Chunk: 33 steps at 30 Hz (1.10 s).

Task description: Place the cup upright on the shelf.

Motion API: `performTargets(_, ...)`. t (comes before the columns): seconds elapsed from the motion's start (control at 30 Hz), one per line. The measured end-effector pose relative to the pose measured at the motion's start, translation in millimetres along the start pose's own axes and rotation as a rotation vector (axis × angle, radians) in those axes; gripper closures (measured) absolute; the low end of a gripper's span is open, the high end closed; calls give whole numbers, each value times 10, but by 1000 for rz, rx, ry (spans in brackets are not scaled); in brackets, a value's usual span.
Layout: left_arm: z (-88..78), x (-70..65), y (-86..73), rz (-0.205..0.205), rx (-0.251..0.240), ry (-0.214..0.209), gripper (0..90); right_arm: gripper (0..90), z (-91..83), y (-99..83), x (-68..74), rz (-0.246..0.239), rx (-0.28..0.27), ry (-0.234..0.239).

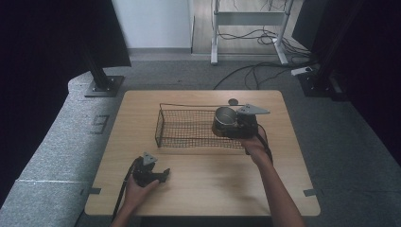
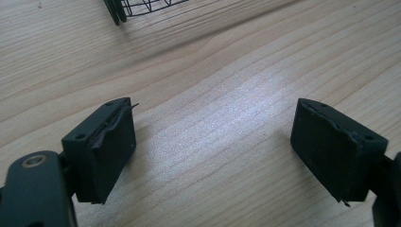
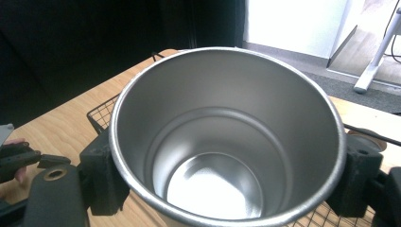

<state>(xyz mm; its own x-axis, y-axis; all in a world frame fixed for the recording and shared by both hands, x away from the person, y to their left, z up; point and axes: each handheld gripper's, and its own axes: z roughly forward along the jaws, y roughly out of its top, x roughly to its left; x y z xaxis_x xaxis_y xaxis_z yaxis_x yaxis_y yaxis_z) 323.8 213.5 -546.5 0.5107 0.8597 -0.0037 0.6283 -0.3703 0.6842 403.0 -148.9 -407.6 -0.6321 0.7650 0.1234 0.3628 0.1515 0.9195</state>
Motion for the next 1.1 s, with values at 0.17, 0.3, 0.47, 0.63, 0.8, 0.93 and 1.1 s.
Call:
performTargets(0.17, 0, 0, 0, 0, 0, 0, 148, 184, 57, 4, -56, 7, 16, -10)
performTargets(0.3, 1, -1, 0, -1, -1, 1, 148, 184, 107, 1, -98, 8, 24, -21)
performTargets(0.47, 0, 0, 0, 0, 0, 0, 148, 185, 168, -10, -158, 7, 36, -36)
performTargets(0.63, 2, 0, 0, -1, -1, 0, 148, 185, 228, -26, -226, 7, 52, -47)
performTargets(0.8, 2, -1, 0, -1, -1, 1, 148, 185, 304, -38, -273, 10, 68, -60)
performTargets(0.93, 1, 0, 0, -1, -1, 1, 148, 184, 374, -72, -294, 14, 82, -66)
performTargets(1.1, 1, 0, 0, -1, -1, 0, 148, 185, 455, -104, -300, 5, 103, -79)
